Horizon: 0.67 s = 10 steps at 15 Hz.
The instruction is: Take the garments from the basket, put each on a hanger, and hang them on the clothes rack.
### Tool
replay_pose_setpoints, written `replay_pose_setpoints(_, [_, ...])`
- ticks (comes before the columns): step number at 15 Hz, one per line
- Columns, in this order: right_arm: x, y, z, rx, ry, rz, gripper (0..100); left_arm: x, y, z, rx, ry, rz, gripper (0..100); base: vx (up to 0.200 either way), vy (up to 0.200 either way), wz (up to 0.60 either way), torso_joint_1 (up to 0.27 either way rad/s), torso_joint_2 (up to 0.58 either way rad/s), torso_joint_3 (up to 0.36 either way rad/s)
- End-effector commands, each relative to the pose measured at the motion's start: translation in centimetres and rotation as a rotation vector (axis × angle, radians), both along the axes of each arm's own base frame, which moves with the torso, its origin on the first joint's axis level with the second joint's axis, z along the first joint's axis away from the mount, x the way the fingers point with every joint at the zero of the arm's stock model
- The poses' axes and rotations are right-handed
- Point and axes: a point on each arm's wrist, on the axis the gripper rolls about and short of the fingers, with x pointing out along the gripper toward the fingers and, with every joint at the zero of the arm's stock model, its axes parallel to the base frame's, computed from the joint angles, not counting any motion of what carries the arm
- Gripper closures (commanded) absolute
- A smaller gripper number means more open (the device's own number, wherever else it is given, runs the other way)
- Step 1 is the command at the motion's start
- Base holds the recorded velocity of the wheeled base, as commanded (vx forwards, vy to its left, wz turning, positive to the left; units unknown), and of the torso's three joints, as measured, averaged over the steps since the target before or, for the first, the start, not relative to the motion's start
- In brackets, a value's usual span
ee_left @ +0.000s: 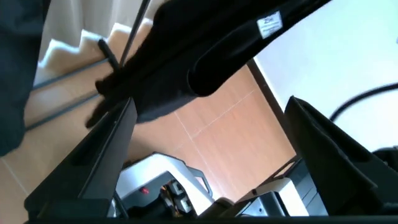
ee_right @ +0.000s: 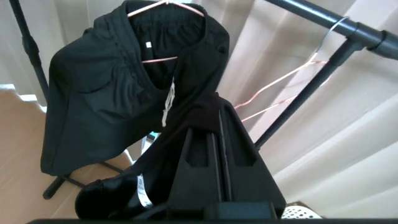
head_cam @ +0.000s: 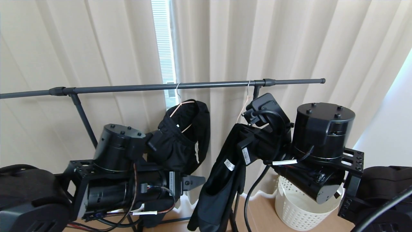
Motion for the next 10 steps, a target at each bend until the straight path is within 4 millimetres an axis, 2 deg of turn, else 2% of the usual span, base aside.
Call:
replay_pose_setpoints(1, [-0.3,0.8,-0.6,-0.004,0.015,0.018,100,1.0,-0.9,-2.2,0.044,0.056,0.013,0,0.000,0.000,0.00,0.000,0.00,0.000])
replay_pose_setpoints(3, [-0.6,1.1,-0.2,0.006,-0.004,-0.030,100,1.4,-1.3,-2.9,0.049,0.056,0.013,0,0.000,0.000,0.00,0.000,0.00,0.000])
replay_pose_setpoints(10, [-0.8,1.0,0.0,0.013,-0.008,-0.031,100,0.3,-2.6,-3.6,0.080,0.057,-0.019,0,0.000,0.000,0.00,0.000,0.00,0.000])
